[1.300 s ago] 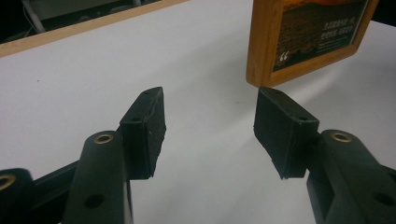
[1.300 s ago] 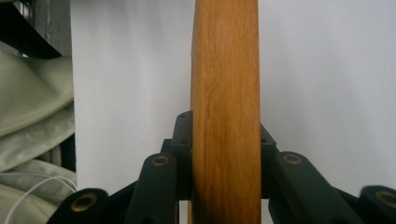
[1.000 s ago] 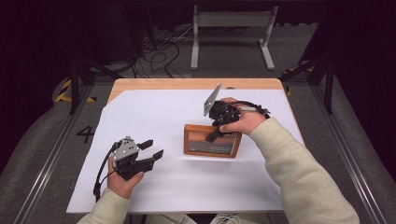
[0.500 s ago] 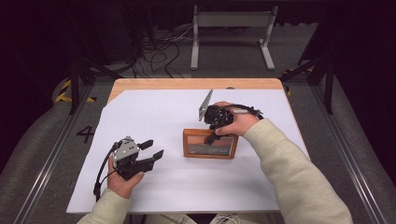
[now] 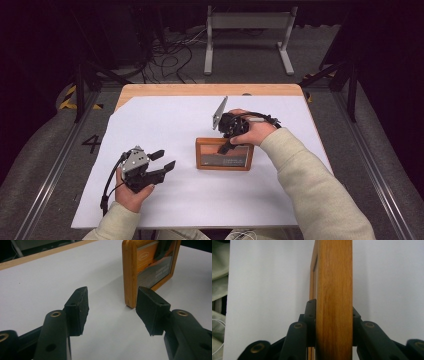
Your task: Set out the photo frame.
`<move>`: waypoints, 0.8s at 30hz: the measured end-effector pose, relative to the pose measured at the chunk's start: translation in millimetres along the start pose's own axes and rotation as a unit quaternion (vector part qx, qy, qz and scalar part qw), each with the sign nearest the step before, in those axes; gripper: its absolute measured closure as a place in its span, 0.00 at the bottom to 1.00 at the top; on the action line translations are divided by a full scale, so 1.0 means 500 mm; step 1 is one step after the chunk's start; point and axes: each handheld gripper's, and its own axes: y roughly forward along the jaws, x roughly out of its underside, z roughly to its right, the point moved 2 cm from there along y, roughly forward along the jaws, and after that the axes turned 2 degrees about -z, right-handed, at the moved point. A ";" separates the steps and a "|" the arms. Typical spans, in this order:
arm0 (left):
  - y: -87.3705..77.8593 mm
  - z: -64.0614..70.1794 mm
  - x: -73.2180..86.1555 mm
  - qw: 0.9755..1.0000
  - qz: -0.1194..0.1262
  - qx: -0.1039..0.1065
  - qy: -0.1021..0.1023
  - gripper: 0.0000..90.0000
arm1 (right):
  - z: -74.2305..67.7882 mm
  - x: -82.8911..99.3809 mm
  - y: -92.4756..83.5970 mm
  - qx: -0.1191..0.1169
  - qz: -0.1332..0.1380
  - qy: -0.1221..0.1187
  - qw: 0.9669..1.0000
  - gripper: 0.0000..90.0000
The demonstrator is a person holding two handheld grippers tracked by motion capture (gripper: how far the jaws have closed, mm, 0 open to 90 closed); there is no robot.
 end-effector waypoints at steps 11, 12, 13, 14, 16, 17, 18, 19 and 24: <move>0.004 0.001 -0.002 1.000 -0.001 0.003 0.003 0.49 | 0.014 0.010 -0.003 0.043 0.041 0.017 0.998 0.48; 0.004 0.001 -0.002 1.000 -0.001 0.004 0.003 0.49 | 0.014 0.009 -0.004 0.046 0.046 0.021 0.998 0.46; 0.004 0.001 -0.003 1.000 -0.001 0.004 0.003 0.49 | 0.014 0.010 -0.006 0.045 0.048 0.021 0.998 0.45; 0.004 0.001 -0.003 1.000 0.000 0.005 0.003 0.49 | 0.014 0.010 -0.006 0.044 0.050 0.021 0.998 0.43; 0.004 0.002 -0.004 1.000 0.001 0.005 0.001 0.49 | 0.013 0.012 -0.008 0.052 0.052 0.026 0.997 0.41; 0.005 0.001 -0.005 1.000 0.002 0.005 0.003 0.49 | 0.012 0.014 -0.009 0.050 0.056 0.027 0.997 0.40; 0.005 0.001 -0.005 1.000 0.002 0.005 0.003 0.49 | 0.012 0.014 -0.009 0.050 0.056 0.027 0.997 0.40; 0.006 0.000 -0.006 1.000 0.002 0.008 0.000 0.49 | 0.007 0.019 -0.015 0.053 0.068 0.040 0.995 0.37; 0.011 -0.002 -0.009 1.000 0.002 0.011 0.002 0.48 | -0.004 0.038 -0.038 0.067 0.096 0.056 0.992 0.31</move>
